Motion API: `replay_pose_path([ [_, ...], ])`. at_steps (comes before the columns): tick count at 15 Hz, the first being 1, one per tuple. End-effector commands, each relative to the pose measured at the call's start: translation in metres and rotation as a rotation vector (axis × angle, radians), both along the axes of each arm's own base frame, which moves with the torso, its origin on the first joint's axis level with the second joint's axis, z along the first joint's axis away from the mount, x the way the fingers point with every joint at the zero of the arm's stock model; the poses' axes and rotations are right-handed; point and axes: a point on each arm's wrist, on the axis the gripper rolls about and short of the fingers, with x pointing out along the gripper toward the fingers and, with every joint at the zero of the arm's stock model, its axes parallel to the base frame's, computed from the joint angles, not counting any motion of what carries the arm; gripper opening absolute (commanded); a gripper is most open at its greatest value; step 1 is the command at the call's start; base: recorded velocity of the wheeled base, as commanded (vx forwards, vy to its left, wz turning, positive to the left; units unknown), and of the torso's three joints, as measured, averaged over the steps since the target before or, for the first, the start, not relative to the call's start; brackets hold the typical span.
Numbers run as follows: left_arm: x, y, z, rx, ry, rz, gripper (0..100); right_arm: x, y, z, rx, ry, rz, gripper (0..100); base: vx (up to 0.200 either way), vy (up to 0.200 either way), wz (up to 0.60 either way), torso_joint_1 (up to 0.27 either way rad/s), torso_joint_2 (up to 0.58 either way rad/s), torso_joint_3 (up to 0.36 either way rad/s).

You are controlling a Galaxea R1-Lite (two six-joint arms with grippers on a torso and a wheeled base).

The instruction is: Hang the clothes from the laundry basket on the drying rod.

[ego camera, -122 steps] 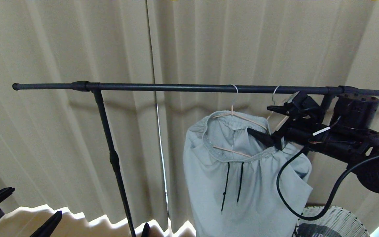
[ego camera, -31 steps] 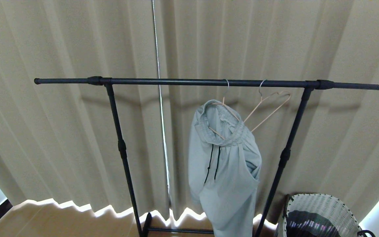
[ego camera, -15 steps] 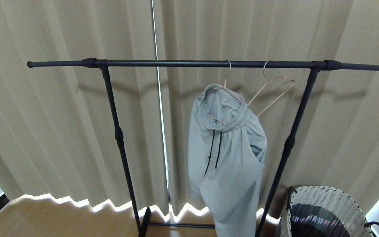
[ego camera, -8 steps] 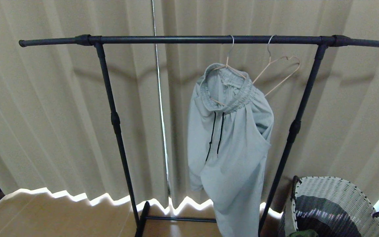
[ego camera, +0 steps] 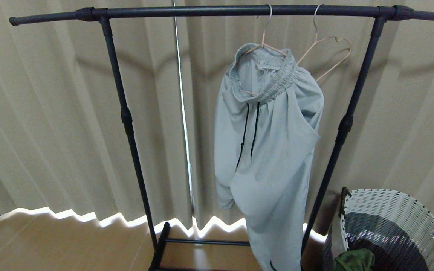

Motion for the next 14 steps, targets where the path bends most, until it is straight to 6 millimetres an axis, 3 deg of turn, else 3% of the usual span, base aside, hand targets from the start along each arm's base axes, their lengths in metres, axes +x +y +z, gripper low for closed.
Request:
replay_pose_path([
  [1, 0.0000, 0.0000, 0.0001, 0.000, -0.001, 0.000, 100, 0.0002, 0.0000, 0.0001, 0.000, 0.001, 0.000, 100, 0.000, 0.000, 0.00, 0.000, 0.00, 0.000],
  [9, 0.0000, 0.0000, 0.0000, 0.001, 0.000, -0.001, 100, 0.0002, 0.0000, 0.0001, 0.000, 0.001, 0.000, 100, 0.000, 0.000, 0.00, -0.009, 0.04, 0.042],
  [14, 0.0000, 0.0000, 0.0001, 0.001, -0.001, 0.000, 100, 0.0002, 0.0000, 0.0003, 0.000, -0.001, 0.000, 100, 0.000, -0.200, 0.00, 0.002, 0.00, 0.010],
])
